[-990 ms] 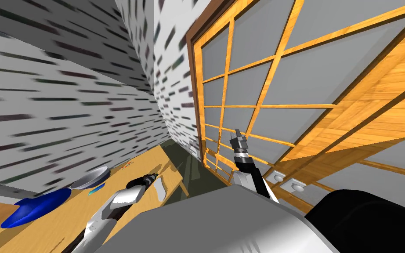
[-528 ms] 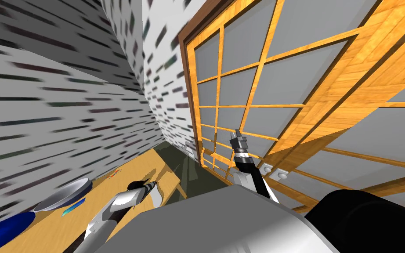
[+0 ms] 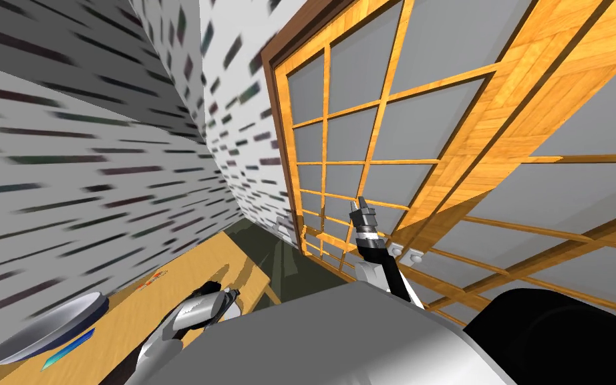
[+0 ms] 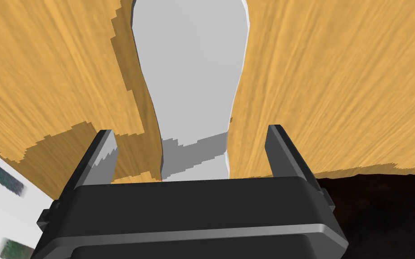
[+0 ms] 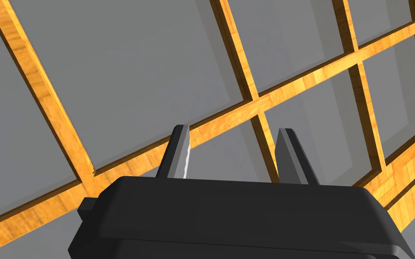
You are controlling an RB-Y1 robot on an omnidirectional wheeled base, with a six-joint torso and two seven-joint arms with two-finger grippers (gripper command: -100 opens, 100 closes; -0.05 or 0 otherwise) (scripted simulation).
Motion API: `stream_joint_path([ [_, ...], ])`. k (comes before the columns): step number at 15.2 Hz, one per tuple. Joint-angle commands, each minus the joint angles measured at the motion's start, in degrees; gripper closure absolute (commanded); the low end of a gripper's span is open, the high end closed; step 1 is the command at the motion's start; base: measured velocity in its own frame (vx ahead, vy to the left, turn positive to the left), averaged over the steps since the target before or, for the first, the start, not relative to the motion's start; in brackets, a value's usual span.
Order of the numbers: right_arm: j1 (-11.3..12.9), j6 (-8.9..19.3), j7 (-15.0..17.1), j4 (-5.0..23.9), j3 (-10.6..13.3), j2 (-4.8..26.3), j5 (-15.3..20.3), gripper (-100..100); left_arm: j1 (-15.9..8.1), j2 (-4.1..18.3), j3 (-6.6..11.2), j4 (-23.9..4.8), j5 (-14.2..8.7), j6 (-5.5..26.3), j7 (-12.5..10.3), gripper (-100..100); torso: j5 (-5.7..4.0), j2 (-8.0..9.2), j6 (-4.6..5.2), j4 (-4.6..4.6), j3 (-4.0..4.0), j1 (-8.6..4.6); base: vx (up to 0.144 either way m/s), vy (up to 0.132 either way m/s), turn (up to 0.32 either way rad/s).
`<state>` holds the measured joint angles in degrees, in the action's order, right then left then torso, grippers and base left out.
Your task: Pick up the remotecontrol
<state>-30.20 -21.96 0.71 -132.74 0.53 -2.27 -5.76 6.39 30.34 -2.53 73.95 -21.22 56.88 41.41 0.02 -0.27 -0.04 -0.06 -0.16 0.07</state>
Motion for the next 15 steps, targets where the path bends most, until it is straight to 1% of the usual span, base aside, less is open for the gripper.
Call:
stream_joint_path([
  [1,0.00,0.00,0.00,0.00,0.00,0.00,0.00,0,-0.26,-0.82,-0.37,-1.86,0.83,-1.75,-0.66,-100,0.00,0.00,0.00,0.00,0.00,0.00,0.005,0.015,-0.063],
  [5,0.00,0.00,0.00,0.00,0.00,0.01,0.00,0,-0.64,-2.05,-0.92,-4.64,2.07,-4.38,-1.64,-100,0.05,0.06,0.00,0.01,0.03,0.24,-0.004,0.052,-0.072],
  [6,0.00,0.00,0.00,0.00,0.00,0.01,0.00,0,-0.68,-1.64,-0.74,-3.76,1.65,-3.29,-1.26,-100,0.06,0.08,0.00,0.01,0.04,0.25,-0.005,0.033,-0.027],
  [7,0.00,0.00,0.00,0.00,0.00,0.00,0.00,0,-0.69,-1.71,-0.78,-3.94,1.73,-3.56,-1.37,100,0.05,0.08,-0.01,0.02,0.05,0.20,-0.003,0.009,-0.008],
  [11,0.00,0.00,0.00,0.00,0.00,0.00,0.00,0,-0.67,-1.68,-0.76,-3.94,1.73,-3.54,-1.39,100,0.04,0.05,0.02,0.02,0.03,0.07,0.000,0.000,0.000],
  [12,0.00,0.00,0.00,0.00,0.00,0.00,0.00,0,-0.32,-1.02,-0.46,-2.32,1.04,-2.19,-0.82,100,0.04,0.04,0.01,0.01,0.03,0.07,0.004,-0.022,0.056],
  [15,0.00,0.00,0.00,0.00,0.00,-0.01,0.00,0,0.00,0.00,0.00,0.00,0.00,0.00,0.00,100,-0.02,0.04,-0.06,0.01,0.03,-0.17,0.006,-0.059,0.107],
])
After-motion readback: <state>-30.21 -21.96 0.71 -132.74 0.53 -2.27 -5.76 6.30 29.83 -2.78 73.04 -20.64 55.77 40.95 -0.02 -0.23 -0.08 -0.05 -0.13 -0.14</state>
